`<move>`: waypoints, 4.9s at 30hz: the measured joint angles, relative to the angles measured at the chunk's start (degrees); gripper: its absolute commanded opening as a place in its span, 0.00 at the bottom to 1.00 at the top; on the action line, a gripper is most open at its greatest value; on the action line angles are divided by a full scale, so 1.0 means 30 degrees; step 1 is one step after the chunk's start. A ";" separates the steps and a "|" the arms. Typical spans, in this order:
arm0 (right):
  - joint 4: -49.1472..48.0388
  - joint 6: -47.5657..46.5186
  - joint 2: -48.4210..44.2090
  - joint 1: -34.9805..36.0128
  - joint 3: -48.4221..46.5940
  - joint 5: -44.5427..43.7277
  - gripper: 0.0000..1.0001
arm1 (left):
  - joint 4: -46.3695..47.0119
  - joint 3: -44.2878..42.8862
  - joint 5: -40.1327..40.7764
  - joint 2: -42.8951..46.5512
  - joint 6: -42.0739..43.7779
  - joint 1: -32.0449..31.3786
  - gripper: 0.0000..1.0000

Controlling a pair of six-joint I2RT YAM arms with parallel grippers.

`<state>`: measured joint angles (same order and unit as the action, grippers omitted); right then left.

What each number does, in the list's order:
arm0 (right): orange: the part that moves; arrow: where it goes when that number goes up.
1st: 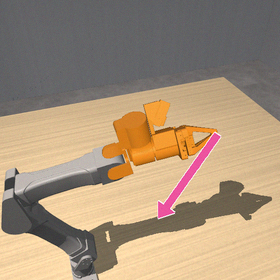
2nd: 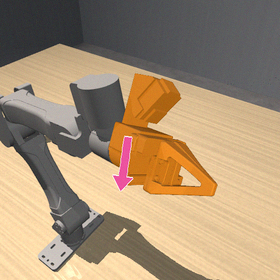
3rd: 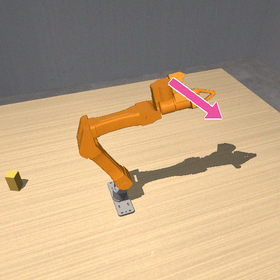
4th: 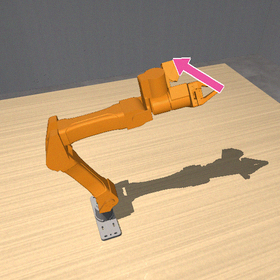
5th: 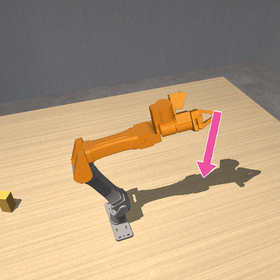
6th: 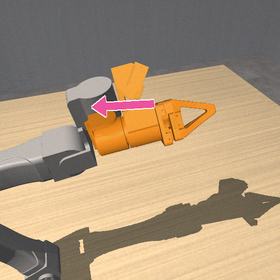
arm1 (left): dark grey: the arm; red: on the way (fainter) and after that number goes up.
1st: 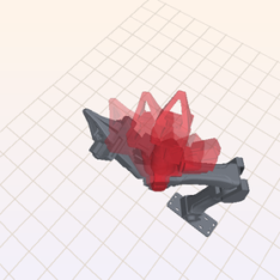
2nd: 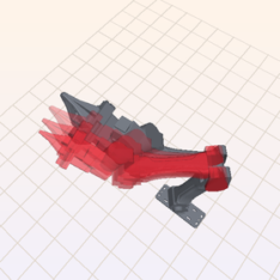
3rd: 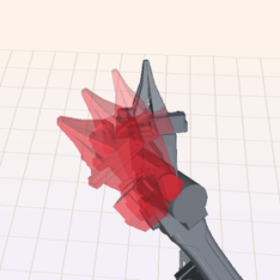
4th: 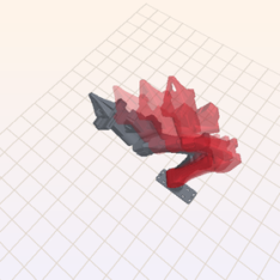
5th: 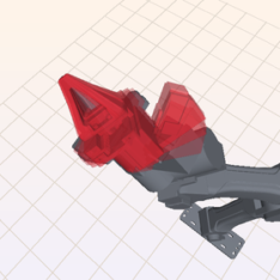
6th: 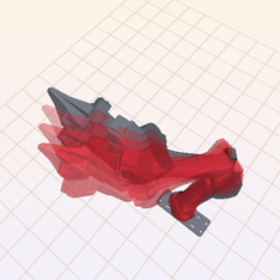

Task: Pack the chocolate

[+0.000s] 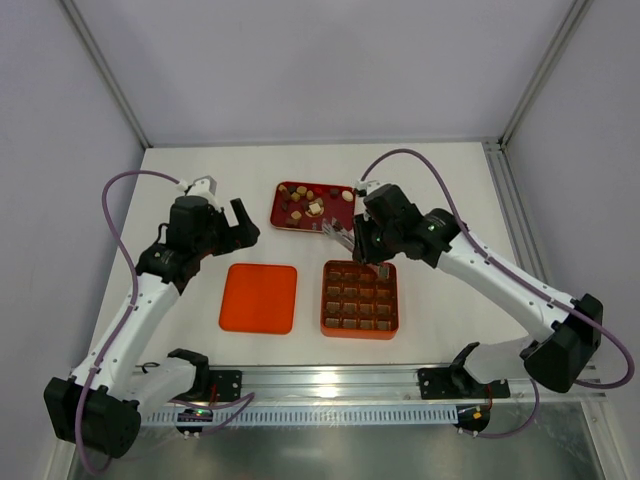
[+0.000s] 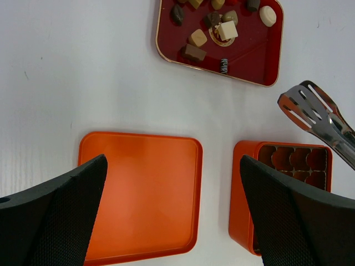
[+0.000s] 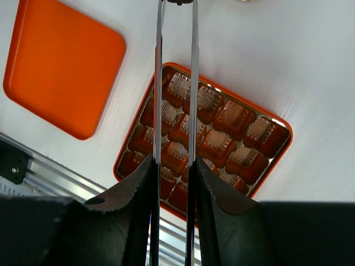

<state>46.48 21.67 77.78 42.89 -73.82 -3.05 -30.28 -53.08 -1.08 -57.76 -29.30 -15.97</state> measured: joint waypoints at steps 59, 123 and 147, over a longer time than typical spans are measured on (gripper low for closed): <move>0.1209 0.0430 -0.0801 0.0918 -0.0138 -0.0219 0.42 | -0.0051 0.0000 -0.0007 -0.0124 0.0000 0.0000 1.00; -0.0182 -0.2229 1.2451 -0.1960 -0.8954 -0.0204 0.30 | -0.0066 0.0000 -0.0007 -0.0248 0.0000 0.0000 1.00; 0.0860 -0.2200 0.7249 -0.1960 -0.7191 -0.0634 0.29 | -0.0066 0.0000 -0.0015 -0.0248 0.0000 0.0000 1.00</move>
<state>49.06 15.07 99.53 37.01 -95.39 -4.95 -30.48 -53.08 -1.13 -58.50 -29.30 -15.97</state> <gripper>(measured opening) 0.342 0.996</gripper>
